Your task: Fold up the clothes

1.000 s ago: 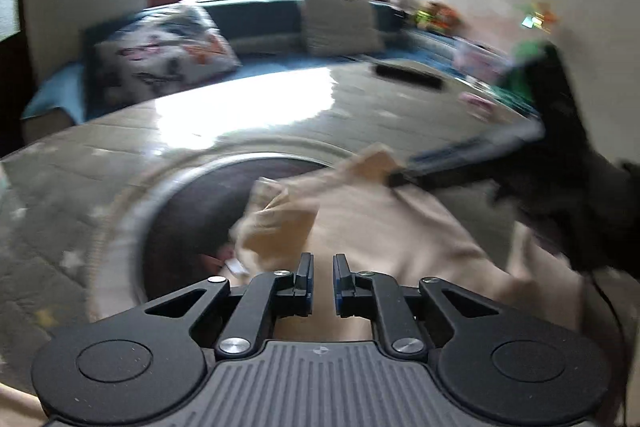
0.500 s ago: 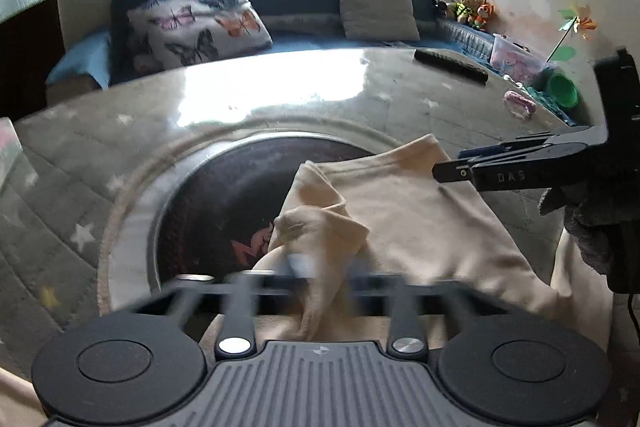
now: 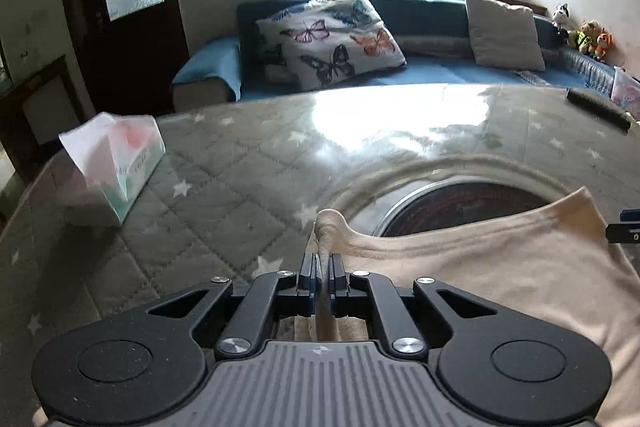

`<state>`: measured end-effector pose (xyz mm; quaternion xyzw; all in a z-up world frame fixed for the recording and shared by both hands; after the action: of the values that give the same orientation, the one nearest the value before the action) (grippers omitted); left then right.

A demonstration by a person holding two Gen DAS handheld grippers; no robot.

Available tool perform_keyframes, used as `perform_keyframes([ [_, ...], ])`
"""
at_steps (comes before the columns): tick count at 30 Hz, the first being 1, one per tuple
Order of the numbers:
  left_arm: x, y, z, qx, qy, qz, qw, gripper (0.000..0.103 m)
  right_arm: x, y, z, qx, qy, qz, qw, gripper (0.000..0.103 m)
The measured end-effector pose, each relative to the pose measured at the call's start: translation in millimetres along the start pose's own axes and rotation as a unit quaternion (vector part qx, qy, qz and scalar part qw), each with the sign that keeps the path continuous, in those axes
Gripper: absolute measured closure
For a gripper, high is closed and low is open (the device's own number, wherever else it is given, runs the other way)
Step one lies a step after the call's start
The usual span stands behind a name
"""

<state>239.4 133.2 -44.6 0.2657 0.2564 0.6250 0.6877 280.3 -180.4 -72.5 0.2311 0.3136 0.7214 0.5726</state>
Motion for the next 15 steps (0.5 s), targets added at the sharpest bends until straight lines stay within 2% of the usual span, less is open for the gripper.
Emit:
perform_keyframes([
  [9, 5.2, -11.0, -5.8, 0.014, 0.008, 0.003, 0.9999, 0.092, 13.3, -9.1, 9.6, 0.001, -0.001, 0.021, 1.000, 0.062],
  [15, 5.3, -15.1, -7.2, 0.017, 0.004, 0.000, 0.9998, 0.091, 24.3, -18.6, 12.6, 0.003, 0.020, 0.020, 1.000, 0.074],
])
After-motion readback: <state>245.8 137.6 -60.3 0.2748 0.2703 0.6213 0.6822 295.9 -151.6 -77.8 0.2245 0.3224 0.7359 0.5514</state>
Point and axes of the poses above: each gripper's, at about its wrist camera, not at the fingertips, and y roughly against the way its jaws point, x to its left, z to its top, the point moved 7 cm from there along -y, roughly the way its jaws point, and after that the axes turned 8 degrees about -z, right-handed, at the moved point
